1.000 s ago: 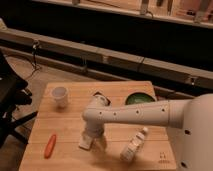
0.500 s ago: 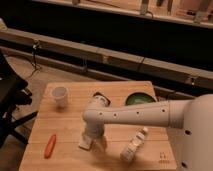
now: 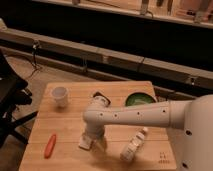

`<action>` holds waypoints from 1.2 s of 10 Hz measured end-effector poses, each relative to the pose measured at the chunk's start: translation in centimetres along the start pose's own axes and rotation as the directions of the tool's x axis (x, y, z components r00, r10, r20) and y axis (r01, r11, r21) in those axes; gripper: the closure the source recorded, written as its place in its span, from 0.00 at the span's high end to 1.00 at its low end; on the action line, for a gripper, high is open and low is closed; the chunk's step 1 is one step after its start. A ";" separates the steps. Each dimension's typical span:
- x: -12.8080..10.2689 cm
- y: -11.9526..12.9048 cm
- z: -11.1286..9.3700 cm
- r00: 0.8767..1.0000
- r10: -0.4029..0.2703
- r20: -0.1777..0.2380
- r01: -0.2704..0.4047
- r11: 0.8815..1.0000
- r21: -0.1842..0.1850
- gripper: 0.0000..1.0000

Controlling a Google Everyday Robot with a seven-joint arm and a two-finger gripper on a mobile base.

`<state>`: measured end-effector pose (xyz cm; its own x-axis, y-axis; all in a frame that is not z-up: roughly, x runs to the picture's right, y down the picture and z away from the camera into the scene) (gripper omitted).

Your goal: Place the white sponge in the ceramic bowl

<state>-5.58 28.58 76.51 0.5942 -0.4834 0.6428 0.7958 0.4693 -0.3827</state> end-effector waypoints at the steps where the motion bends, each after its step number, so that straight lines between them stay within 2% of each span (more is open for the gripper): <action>1: 0.0 -0.1 -0.1 1.000 -0.008 -0.011 0.008 1.000 0.005 0.80; 5: -1.2 -2.7 -0.3 0.996 -0.072 -0.058 0.073 0.997 0.018 0.80; 7: -1.1 -3.6 0.4 0.993 -0.104 -0.060 0.105 0.994 0.002 0.80; 9: -0.5 -4.0 1.4 0.993 -0.106 -0.054 0.106 0.994 -0.014 0.80; 10: -0.2 -4.2 1.8 0.994 -0.103 -0.045 0.103 0.995 -0.017 0.76; 12: 0.2 -4.2 2.3 0.994 -0.100 -0.033 0.100 0.995 -0.020 0.58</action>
<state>-9.12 28.25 79.77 0.5149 -0.5525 0.6554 0.8532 0.4040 -0.3298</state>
